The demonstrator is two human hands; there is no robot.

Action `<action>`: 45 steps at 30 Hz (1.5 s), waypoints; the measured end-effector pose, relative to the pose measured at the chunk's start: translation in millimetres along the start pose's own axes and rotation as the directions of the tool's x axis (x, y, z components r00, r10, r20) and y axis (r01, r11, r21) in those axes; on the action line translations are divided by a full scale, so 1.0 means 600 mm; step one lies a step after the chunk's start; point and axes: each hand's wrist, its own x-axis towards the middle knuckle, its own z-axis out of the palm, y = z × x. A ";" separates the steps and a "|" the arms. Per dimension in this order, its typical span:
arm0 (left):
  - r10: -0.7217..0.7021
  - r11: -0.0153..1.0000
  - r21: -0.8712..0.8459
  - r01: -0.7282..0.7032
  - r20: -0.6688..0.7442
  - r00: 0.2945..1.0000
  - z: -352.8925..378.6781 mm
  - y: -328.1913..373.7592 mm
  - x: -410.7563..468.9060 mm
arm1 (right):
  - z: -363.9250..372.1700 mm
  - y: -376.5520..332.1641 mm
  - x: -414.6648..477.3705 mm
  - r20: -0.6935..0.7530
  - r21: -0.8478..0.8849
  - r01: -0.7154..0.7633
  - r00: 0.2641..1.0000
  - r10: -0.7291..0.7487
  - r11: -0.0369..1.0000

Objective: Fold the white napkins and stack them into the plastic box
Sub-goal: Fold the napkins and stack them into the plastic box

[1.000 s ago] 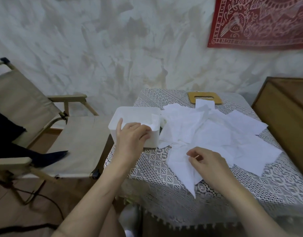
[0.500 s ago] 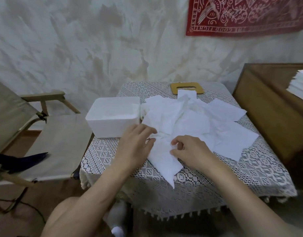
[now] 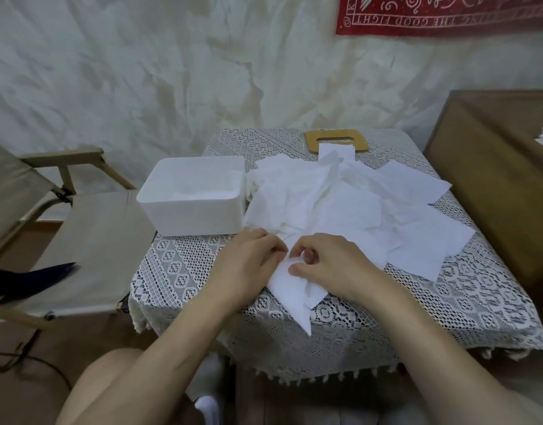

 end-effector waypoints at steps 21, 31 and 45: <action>-0.186 0.777 -0.621 0.102 -0.072 0.980 -0.055 0.059 0.065 | -0.062 0.004 -0.009 -0.280 0.764 0.223 0.960 -0.001 0.605; -0.280 0.700 -0.679 0.223 0.026 0.960 -0.006 0.040 0.087 | -0.051 0.036 0.046 -0.335 0.781 0.161 0.923 0.187 0.604; -0.320 0.694 -0.645 0.321 0.123 0.940 0.008 0.013 0.107 | -0.091 0.077 0.060 -0.584 0.729 0.261 0.720 0.375 0.633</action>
